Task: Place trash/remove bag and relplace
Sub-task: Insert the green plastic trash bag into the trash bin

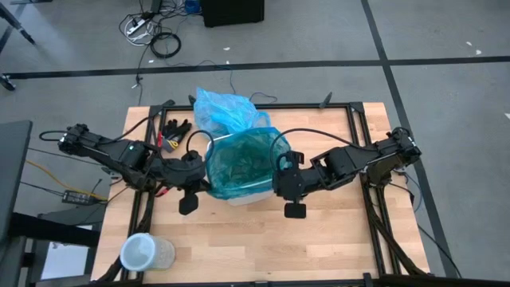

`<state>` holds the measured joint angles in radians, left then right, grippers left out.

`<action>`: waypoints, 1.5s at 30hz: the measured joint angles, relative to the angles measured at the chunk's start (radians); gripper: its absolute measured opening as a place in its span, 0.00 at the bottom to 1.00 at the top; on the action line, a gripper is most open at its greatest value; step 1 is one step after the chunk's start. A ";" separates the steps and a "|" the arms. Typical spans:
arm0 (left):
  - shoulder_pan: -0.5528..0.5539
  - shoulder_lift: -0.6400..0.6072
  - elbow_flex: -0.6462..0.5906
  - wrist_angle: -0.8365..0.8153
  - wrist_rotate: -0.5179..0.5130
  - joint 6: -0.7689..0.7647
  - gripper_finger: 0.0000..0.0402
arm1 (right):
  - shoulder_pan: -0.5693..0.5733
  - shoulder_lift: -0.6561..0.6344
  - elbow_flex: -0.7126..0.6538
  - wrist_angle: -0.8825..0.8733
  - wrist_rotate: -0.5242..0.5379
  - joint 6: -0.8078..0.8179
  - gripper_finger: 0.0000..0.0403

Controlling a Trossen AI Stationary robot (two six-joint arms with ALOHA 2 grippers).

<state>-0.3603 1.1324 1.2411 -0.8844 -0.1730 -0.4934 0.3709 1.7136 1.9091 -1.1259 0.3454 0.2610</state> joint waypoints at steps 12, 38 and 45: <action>0.000 0.000 0.000 0.004 -0.052 0.018 0.02 | 0.025 -0.118 0.000 0.032 -0.105 0.026 0.50; 0.000 0.002 -0.002 0.006 -0.140 0.018 0.02 | -0.316 -0.153 -0.001 0.138 -0.009 -0.210 0.35; 0.000 0.002 -0.002 0.004 -0.140 0.018 0.02 | -0.366 -0.118 -0.001 0.020 -0.016 -0.203 0.21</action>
<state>-0.3603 1.1339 1.2396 -0.8805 -0.3130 -0.4755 0.0052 1.5955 1.9079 -1.1062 0.3294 0.0582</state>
